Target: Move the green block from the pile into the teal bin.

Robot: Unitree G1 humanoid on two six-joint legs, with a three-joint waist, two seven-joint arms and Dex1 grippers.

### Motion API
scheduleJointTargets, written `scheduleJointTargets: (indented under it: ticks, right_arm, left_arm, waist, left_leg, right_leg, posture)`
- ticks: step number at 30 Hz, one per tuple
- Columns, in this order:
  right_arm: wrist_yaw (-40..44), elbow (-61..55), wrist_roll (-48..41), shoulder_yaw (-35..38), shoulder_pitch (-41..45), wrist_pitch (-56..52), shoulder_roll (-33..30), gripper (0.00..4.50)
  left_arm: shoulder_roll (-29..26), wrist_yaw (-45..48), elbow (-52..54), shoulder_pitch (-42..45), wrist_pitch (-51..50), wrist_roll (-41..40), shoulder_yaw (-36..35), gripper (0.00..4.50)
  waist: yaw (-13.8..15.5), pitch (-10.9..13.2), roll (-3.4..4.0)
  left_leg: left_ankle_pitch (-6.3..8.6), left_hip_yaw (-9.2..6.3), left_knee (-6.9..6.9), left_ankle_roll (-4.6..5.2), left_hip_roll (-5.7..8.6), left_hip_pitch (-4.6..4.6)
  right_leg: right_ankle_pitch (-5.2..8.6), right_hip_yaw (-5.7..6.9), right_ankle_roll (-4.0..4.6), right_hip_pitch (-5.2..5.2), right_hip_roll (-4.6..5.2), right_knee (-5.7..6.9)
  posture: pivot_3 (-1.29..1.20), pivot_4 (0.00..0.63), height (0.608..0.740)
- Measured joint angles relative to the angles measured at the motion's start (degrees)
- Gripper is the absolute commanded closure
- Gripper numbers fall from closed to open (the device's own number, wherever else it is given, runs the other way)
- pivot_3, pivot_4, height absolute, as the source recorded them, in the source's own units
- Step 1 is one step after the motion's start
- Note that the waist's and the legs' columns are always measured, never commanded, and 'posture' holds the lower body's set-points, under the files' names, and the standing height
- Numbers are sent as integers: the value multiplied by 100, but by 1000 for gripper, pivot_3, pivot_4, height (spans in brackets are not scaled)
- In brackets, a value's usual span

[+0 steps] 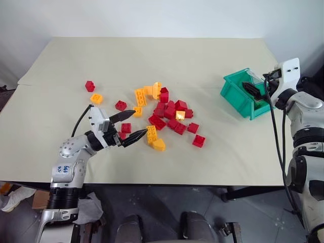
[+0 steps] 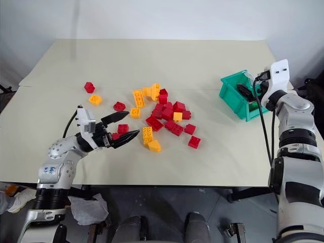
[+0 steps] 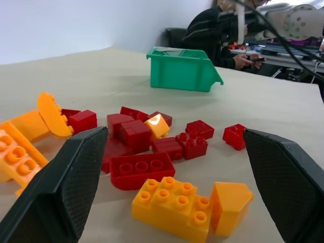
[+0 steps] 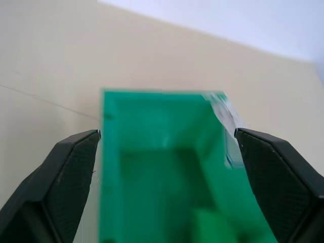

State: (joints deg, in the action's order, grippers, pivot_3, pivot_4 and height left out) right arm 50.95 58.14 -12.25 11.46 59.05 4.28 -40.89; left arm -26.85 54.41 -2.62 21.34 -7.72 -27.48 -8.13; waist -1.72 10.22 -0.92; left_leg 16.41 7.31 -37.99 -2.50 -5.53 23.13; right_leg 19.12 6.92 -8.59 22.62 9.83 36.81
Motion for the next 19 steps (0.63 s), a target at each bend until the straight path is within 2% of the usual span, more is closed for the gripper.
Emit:
scheduleJointTargets:
  ticks: [2,3,5,7,12,15,19]
  right_arm:
    - [876,-975,-468,59,-553,8,-4,31]
    - [1371,-1800,-789,76,-1086,-123,-17,31]
    - [1856,-3144,-1158,23,-2135,-441,-64,31]
    - [2026,-4091,-1321,-28,-3130,-720,-78,31]
    - [2079,-5751,-1700,84,-4774,-1078,-112,31]
    - [2219,-6041,-1660,108,-5646,-939,-183,31]
    - [2183,-6025,-1542,265,-6041,-595,-188,31]
  left_arm:
    - [-209,170,-91,-46,182,51,-43,0]
    - [-385,286,-204,-72,298,87,-91,0]
    - [-661,429,-398,-179,487,138,-228,0]
    - [-883,467,-538,-332,628,258,-333,0]
    - [-1063,316,-638,-734,931,640,-388,0]
    - [-1065,210,-642,-947,1041,709,-442,0]
    - [-1064,22,-484,-1096,1038,712,-522,0]
  waist:
    - [10,0,0]
    - [18,0,0]
    - [35,-1,0]
    - [70,0,2]
    - [139,0,3]
    - [169,-1,0]
    - [149,-1,1]
  left_leg:
    - [2,-3,0,-3,-4,-1]
    - [2,-6,5,-3,-6,0]
    - [6,-8,8,-9,-7,0]
    - [11,-4,1,-12,-6,5]
    - [14,4,-6,-11,-9,-2]
    - [17,5,-6,-11,-9,0]
    - [17,9,-8,-11,-11,-6]
  right_leg:
    - [0,2,0,-1,-4,0]
    - [0,6,0,-2,-6,-2]
    - [0,10,0,-2,-7,-3]
    - [0,7,0,-2,-6,-10]
    - [0,1,0,-4,-7,-17]
    - [0,0,0,-6,-8,-28]
    - [0,-4,0,-7,-8,-22]
  posture:
    - [0,150,740]
    - [0,150,740]
    - [0,150,740]
    - [0,150,740]
    - [0,150,740]
    - [0,150,740]
    - [0,150,740]
